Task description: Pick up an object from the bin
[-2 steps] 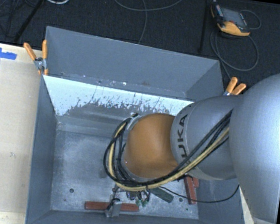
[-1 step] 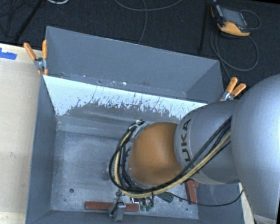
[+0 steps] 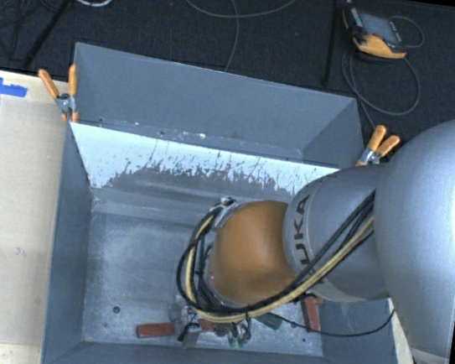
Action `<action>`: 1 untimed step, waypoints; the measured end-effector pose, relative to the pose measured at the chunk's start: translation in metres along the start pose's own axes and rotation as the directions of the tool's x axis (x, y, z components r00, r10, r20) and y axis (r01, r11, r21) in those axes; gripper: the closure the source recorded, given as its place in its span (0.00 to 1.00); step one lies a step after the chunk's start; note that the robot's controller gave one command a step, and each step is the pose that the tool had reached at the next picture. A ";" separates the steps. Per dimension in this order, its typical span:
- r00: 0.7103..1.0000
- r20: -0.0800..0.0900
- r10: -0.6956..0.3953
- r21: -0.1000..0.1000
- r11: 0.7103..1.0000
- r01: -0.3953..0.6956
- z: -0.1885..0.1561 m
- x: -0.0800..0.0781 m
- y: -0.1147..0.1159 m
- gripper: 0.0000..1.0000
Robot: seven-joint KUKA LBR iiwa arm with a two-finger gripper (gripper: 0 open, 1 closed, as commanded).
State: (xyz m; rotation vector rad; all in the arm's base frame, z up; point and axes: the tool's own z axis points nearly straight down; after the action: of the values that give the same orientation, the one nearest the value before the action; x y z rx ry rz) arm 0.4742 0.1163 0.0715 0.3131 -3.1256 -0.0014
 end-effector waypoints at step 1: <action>1.000 0.020 0.004 0.000 1.000 -0.004 0.000 -0.005 -0.001 0.00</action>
Offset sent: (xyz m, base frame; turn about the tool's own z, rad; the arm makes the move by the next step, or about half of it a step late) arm 0.0000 0.0000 0.0000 0.0000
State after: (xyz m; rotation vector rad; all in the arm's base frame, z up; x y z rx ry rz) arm 0.4792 0.1162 0.0711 0.3087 -3.1461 -0.0046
